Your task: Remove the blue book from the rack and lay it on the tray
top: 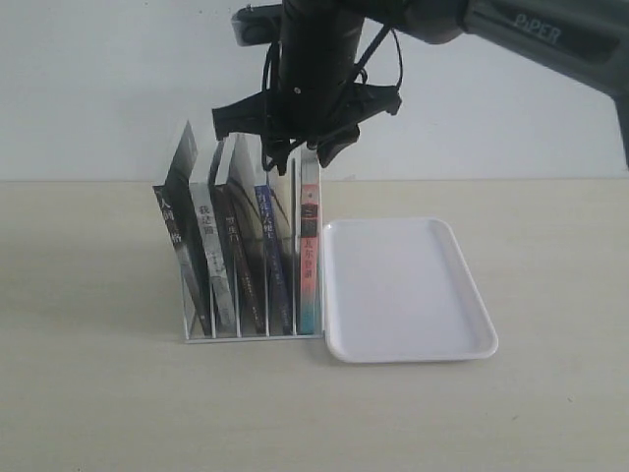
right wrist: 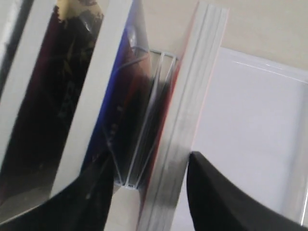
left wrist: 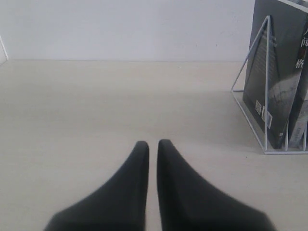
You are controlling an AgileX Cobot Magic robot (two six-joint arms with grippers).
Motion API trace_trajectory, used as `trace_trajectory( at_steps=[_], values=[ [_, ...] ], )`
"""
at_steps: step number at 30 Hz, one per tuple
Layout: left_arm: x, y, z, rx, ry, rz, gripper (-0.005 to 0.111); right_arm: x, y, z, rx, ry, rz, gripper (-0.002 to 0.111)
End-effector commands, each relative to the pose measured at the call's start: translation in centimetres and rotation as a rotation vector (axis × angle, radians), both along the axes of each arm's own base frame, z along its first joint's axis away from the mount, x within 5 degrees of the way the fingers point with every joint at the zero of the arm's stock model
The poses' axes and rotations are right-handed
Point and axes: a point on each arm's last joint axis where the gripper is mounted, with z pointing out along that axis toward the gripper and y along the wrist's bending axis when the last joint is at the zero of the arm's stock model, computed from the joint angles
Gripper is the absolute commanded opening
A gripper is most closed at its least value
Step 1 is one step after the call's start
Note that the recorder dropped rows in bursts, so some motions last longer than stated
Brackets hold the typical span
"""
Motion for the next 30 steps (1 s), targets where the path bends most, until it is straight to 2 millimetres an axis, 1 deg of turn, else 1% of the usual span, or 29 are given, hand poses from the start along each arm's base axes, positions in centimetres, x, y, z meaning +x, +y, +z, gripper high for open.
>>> trace_trajectory(
  at_steps=[1,5,7,8,11,12,15,16,17,18,19,20,21,22,23,24,25,26,27,28,30],
  values=[
    [0.0,0.0,-0.1,0.005,-0.002,-0.008,0.006,-1.7,-1.1,4.4,0.089,-0.048,0.008,0.046],
    [0.0,0.0,-0.1,0.005,-0.002,-0.008,0.006,-3.3,-1.6,7.2,0.187,-0.048,0.028,0.046],
    [0.0,0.0,-0.1,0.005,-0.002,-0.008,0.006,-3.9,-1.5,7.9,0.226,-0.033,0.058,0.046],
    [0.0,0.0,-0.1,0.005,-0.002,-0.008,0.006,-4.2,-1.3,7.9,0.249,-0.012,0.082,0.046],
    [0.0,0.0,-0.1,0.005,-0.002,-0.008,0.006,-5.0,0.1,8.1,0.366,0.043,0.217,0.044],
    [0.0,0.0,-0.1,0.005,-0.002,-0.008,0.006,-5.4,0.8,8.0,0.412,0.070,0.265,0.041],
    [0.0,0.0,-0.1,0.005,-0.002,-0.008,0.006,-6.2,2.4,8.2,0.498,0.072,0.397,0.020],
    [0.0,0.0,-0.1,0.005,-0.002,-0.008,0.006,-6.8,3.4,8.2,0.494,0.033,0.437,0.007],
    [0.0,0.0,-0.1,0.005,-0.002,-0.008,0.006,-7.0,3.8,8.1,0.489,0.020,0.445,0.004],
    [0.0,0.0,-0.1,0.005,-0.002,-0.008,0.006,-8.4,5.4,8.1,0.476,-0.007,0.487,0.003],
    [0.0,0.0,-0.1,0.005,-0.002,-0.008,0.006,-9.0,6.1,7.9,0.453,-0.023,0.514,0.004],
    [0.0,0.0,-0.1,0.005,-0.002,-0.008,0.006,-10.8,7.8,7.5,0.385,-0.081,0.581,0.004],
    [0.0,0.0,-0.1,0.005,-0.002,-0.008,0.006,-11.5,8.5,7.3,0.348,-0.116,0.605,0.004],
    [0.0,0.0,-0.1,0.005,-0.002,-0.008,0.006,-13.0,10.1,6.8,0.260,-0.200,0.612,0.004],
    [0.0,0.0,-0.1,0.005,-0.002,-0.008,0.006,-13.6,10.7,6.5,0.217,-0.244,0.583,0.004],
    [0.0,0.0,-0.1,0.005,-0.002,-0.008,0.006,-14.1,11.2,6.4,0.126,-0.357,0.496,0.004],
    [0.0,0.0,-0.1,0.005,-0.002,-0.008,0.006,-14.0,11.3,6.3,0.040,-0.449,0.426,0.004],
    [0.0,0.0,-0.1,0.005,-0.002,-0.008,0.006,-13.7,11.0,6.3,0.001,-0.480,0.370,0.004],
    [0.0,0.0,-0.1,0.005,-0.002,-0.008,0.006,-12.8,10.4,6.0,-0.031,-0.476,0.309,0.004],
    [0.0,0.0,-0.1,0.005,-0.002,-0.008,0.006,-12.0,9.8,5.9,-0.019,-0.453,0.264,0.004],
    [0.0,0.0,-0.1,0.005,-0.002,-0.008,0.006,-9.7,8.4,5.6,0.046,-0.379,0.185,0.004]
  ],
)
